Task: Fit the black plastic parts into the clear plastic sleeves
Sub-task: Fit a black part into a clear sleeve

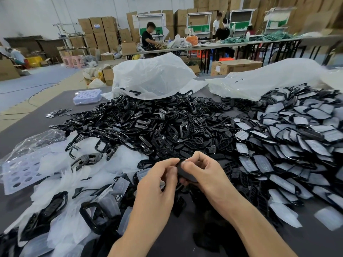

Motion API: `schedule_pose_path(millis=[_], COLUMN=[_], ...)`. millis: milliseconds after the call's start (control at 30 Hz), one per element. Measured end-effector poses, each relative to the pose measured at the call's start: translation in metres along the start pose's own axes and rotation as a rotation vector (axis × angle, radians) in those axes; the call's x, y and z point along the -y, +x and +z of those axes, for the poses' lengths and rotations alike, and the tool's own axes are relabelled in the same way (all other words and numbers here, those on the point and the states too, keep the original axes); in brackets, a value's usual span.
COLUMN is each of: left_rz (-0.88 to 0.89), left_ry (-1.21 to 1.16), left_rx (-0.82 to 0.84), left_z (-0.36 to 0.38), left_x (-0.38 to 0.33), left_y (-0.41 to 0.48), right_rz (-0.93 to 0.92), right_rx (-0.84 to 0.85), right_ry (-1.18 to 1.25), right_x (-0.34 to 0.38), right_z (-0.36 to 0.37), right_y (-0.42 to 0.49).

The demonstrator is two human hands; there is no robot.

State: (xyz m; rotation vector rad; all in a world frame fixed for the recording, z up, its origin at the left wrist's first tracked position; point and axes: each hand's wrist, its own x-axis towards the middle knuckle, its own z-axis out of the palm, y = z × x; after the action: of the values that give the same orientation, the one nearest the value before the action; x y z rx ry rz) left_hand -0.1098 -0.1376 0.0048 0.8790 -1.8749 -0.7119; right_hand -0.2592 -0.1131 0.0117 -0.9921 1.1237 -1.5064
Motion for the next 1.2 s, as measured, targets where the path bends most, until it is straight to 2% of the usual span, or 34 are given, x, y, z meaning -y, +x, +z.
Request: schedule_pose_path(millis=[100,200,367,467,667,733,867,1033,1200], left_rz=[0.174,0.267,0.349,0.327,0.33,0.289,0.032,-0.21,-0.272], left_ry=[0.203,0.357,0.398,0.404,0.267,0.178,0.011,-0.173,-0.228], left_rx=[0.035,0.051,0.18,0.236,0.209,0.124,-0.036,-0.005,-0.05], left_z=[-0.001,-0.002,0.005,0.009,0.006,0.005,0.004,0.004,0.002], left_x=[0.0,0.003,-0.008,-0.01,-0.007,-0.005,0.0,-0.002,-0.003], left_y=[-0.002,-0.004,-0.009,-0.011,-0.011,-0.011,-0.007,0.0,0.005], right_rz=[-0.02,-0.031,-0.018,0.016,0.033,0.028,0.022,0.028,-0.003], right_rx=[-0.052,-0.099,-0.157,-0.151,-0.169,-0.172,-0.132,0.001,0.042], right_ry=[0.063,0.107,0.079,0.124,0.232,0.231,0.195,0.158,0.086], right_x=[-0.003,-0.004,-0.004,-0.003,0.001,0.0,-0.002,-0.002,-0.006], right_z=[0.001,0.001,-0.001,-0.004,-0.006,-0.005,-0.004,0.002,0.006], right_y=[0.002,0.002,0.003,0.003,0.004,0.006,0.005,0.001,0.0])
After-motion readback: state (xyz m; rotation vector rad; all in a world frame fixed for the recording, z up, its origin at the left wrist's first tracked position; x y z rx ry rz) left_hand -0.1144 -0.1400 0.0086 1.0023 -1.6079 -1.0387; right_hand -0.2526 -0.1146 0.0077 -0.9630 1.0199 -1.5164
